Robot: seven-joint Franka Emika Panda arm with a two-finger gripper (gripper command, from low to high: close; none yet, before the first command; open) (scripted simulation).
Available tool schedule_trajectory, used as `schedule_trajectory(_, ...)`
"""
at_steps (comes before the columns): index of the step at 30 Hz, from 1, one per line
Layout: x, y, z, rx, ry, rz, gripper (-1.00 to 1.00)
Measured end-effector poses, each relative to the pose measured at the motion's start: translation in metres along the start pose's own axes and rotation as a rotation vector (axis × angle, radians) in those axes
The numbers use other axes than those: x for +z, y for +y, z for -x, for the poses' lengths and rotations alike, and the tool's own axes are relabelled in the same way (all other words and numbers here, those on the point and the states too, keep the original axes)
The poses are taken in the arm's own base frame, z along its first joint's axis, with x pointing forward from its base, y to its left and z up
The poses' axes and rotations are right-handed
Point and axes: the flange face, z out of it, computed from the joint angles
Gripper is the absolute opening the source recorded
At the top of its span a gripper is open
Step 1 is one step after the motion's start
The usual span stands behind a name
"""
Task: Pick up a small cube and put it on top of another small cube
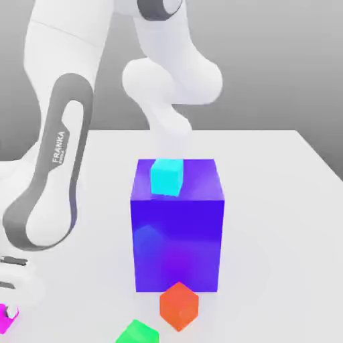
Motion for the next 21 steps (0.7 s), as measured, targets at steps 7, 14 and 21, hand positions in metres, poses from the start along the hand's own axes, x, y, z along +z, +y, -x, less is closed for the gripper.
schedule_trajectory(7, -0.054, -0.013, 0.008, -0.004, -0.009, -0.002, -1.00)
schedule_trajectory(14, -0.072, -0.103, 0.074, -0.044, -0.043, -0.006, -1.00)
schedule_trajectory(21, -0.101, -0.182, 0.158, -0.101, -0.017, -0.001, -1.00)
